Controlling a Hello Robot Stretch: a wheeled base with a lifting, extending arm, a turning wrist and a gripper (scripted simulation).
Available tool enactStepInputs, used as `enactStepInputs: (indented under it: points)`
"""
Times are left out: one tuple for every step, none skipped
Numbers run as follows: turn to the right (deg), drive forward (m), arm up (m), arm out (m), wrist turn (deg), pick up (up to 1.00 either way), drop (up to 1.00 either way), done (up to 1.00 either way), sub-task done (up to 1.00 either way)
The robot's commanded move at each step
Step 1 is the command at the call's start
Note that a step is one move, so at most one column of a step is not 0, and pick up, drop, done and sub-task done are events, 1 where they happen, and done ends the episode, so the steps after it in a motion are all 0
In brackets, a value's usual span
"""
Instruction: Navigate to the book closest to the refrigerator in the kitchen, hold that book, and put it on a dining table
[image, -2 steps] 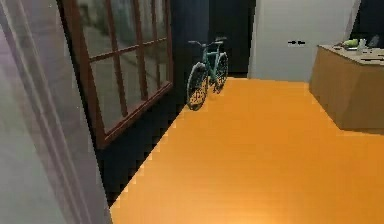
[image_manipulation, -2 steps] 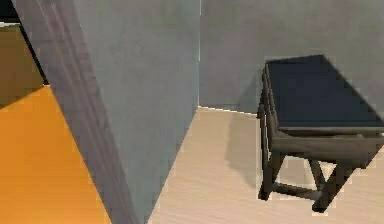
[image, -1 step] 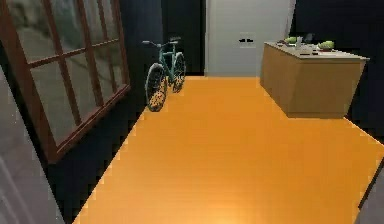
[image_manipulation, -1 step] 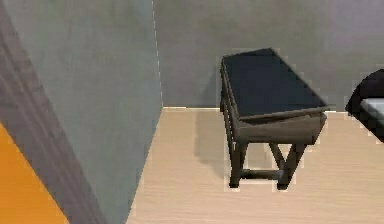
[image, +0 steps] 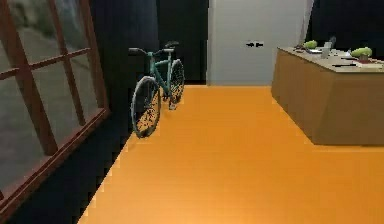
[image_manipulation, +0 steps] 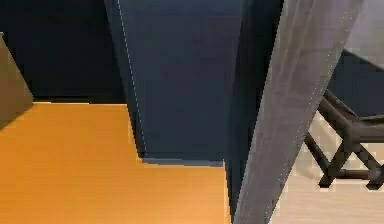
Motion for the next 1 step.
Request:
enactStepInputs:
  points:
    - [45.0, 0.0, 0.0, 0.0, 0.0, 0.0, 0.0, 0.0, 0.0]
